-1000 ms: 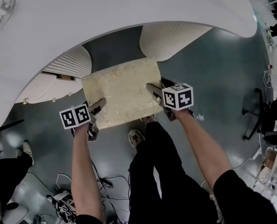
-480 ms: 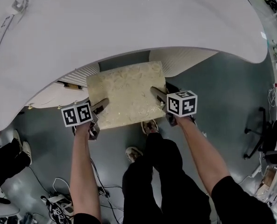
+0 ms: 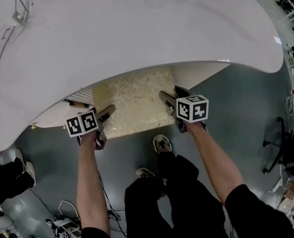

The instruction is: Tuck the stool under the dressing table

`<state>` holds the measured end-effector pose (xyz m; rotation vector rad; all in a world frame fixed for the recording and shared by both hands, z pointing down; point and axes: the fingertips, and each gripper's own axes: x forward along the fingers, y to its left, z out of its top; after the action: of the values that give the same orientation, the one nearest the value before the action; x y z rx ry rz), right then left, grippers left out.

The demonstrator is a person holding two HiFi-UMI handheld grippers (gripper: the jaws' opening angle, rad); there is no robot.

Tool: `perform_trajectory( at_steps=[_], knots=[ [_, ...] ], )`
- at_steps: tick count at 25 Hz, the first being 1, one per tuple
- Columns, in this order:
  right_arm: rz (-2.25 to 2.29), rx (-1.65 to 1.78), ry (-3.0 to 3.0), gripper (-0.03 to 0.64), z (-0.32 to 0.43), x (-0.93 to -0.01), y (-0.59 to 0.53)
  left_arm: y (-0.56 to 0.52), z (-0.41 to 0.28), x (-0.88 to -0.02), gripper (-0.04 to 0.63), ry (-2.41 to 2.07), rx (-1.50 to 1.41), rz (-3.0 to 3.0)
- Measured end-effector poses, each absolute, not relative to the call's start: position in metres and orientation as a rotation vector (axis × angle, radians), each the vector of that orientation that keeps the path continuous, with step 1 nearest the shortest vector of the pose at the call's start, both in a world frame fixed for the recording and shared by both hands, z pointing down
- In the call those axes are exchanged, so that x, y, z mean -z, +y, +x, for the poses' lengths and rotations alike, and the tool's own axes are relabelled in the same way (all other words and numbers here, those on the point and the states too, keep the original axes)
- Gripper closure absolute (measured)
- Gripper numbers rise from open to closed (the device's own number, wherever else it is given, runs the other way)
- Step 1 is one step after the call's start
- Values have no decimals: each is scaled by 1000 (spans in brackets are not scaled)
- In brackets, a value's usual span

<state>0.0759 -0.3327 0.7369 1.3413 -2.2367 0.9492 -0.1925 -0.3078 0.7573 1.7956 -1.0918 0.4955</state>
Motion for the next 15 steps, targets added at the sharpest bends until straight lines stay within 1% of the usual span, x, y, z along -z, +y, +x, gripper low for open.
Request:
perform_trajectory(
  at_steps=[15],
  knots=[
    [1396, -835, -2304, 319, 78, -730, -373, -336, -189, -753, 155, -1190, -425, 1822]
  ],
)
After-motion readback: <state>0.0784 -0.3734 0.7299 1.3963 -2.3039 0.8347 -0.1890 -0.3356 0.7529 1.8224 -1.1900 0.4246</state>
